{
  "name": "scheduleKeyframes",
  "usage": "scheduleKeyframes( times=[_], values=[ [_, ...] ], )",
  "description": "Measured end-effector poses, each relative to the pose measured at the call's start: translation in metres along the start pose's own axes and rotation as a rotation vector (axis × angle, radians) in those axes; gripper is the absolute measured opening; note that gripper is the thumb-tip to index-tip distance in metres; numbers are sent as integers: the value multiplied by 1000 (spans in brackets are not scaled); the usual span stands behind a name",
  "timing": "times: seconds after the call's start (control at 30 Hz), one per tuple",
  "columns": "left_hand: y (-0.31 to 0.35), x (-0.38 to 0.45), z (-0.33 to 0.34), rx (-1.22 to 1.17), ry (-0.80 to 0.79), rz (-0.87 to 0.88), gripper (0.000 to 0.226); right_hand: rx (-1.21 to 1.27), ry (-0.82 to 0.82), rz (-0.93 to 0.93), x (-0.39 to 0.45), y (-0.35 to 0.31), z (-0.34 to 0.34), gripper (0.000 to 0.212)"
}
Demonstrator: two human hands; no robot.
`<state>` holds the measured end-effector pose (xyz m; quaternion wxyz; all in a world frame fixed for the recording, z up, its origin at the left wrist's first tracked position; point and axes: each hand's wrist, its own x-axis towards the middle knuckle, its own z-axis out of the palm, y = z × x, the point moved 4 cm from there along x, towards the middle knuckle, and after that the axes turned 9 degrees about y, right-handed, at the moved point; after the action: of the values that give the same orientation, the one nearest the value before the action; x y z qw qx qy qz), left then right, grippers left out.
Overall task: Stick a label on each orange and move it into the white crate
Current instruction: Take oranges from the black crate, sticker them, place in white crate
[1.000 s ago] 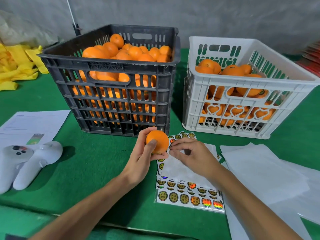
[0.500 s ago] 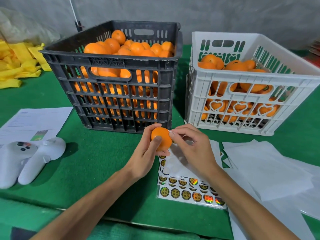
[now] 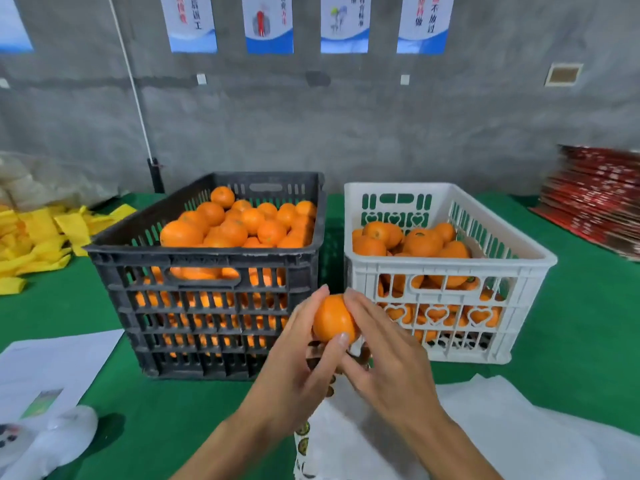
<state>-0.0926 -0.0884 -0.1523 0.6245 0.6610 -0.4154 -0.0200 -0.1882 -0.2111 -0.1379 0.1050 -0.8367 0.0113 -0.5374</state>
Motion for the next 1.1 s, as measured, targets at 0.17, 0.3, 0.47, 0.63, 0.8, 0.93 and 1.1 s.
scheduleKeyframes(
  times=[0.17, 0.3, 0.47, 0.63, 0.8, 0.93, 1.1],
  values=[
    [91, 87, -44, 451, 248, 425, 35, -18, 182, -13, 90, 42, -40, 54],
    [94, 157, -121, 967, 382, 183, 25, 11, 134, 13, 119, 64, -44, 44],
    [40, 188, -200, 1336, 88, -531, 64, 101, 89, -14, 93, 50, -26, 36],
    [9, 182, -222, 1217, 182, -519, 58, 149, 75, 4, 70, 44, -14, 34],
    [55, 163, -204, 902, 616, 15, 66, 240, 99, 70, 72, 39, -17, 34],
    [92, 97, -141, 563, 601, 461, 65, 423, 58, 183, 70, 19, -18, 31],
    [44, 8, -54, 514, 272, 566, 73, 468, -68, 153, 31, 0, 2, 29]
  ],
)
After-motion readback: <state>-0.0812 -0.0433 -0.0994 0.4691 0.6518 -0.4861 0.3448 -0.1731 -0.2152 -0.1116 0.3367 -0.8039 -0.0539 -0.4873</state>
